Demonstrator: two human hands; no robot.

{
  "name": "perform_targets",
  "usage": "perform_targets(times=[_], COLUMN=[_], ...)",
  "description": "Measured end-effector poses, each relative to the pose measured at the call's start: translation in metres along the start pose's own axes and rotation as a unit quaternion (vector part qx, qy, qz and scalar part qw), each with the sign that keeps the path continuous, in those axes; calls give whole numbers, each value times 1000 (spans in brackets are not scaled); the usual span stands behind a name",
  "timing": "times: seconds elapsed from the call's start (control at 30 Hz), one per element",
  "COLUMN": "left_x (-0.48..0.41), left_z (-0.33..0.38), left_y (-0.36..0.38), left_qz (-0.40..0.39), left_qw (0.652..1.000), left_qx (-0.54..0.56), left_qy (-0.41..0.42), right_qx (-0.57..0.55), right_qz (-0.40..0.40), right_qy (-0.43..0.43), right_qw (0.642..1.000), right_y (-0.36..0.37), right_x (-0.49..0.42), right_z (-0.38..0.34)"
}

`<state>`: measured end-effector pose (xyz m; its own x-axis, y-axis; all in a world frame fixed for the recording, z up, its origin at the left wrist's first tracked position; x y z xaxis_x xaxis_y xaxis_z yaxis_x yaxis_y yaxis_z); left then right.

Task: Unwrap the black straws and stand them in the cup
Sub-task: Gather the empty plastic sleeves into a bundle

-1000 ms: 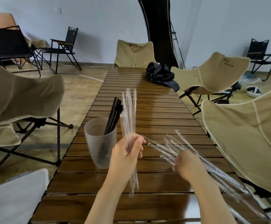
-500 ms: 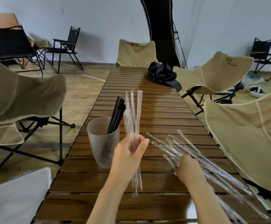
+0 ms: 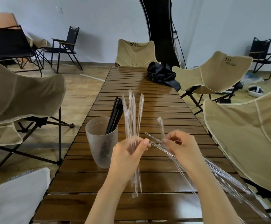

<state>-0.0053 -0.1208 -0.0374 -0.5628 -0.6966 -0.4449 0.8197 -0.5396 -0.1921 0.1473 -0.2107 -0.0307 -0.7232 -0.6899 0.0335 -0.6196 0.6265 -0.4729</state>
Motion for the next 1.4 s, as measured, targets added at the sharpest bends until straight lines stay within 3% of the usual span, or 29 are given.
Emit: perform_targets(times=[0.2,0.47,0.7,0.97,1.1,1.27,1.4], left_x=[3,3,5,1,1,0,1], left_z=[-1,1,5,6,7,9,9], left_y=[4,15,23,15,11,10,6], left_qz=[-15,-62,-98,-61,-47,-40,-15], left_qw=[1000,998,993,998,998,999,1000], left_qx=[12,27,59,14,-2,4,-12], left_qy=[-14,-14,-6,26,43,31,19], right_qx=[-67,-129,-172,-179,-110,156,177], right_qz=[5,-46,-101,-137,-101,-24,27], right_qy=[-64,-134,-147,-137,-71,37,104], right_qw=[996,981,969,965,986,987,978], right_y=[-4,4,13,22,20,9,-15], right_x=[8,17,22,23,13,-3,-9], right_z=[-26,-51,-58,-57,-37,17,45])
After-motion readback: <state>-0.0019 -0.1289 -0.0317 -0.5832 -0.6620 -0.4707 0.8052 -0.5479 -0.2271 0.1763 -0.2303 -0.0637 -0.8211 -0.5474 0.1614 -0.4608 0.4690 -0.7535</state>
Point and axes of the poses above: each hand's wrist, its own x-axis away from the middle knuckle, its own y-axis out of the palm, z = x × y, the point moved 10 cm from there along -x, towards the middle knuckle, and after that the axes turned 9 degrees about y, right-handed, at the moved point
